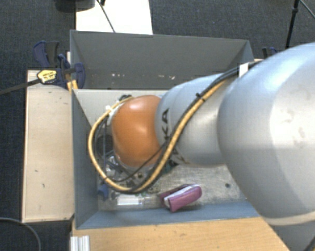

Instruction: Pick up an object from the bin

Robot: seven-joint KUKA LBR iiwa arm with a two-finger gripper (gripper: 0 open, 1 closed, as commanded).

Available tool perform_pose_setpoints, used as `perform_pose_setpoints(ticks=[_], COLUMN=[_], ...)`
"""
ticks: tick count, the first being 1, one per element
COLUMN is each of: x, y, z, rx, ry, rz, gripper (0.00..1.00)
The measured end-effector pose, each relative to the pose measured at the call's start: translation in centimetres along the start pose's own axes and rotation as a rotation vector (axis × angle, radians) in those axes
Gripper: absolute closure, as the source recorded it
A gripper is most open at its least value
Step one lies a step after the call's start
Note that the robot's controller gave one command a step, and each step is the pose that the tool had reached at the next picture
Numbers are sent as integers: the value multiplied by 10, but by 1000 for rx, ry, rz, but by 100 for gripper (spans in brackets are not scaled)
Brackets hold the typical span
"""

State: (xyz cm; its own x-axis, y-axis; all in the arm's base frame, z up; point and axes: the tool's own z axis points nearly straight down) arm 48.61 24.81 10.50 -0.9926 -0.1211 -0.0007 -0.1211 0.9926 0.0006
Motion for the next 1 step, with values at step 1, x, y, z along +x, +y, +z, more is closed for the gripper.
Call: perform_pose_setpoints(ticks=[1], x=[-20], y=[-2], z=[-134], rx=[-3], ry=[-11], rz=[-32], gripper=[100])
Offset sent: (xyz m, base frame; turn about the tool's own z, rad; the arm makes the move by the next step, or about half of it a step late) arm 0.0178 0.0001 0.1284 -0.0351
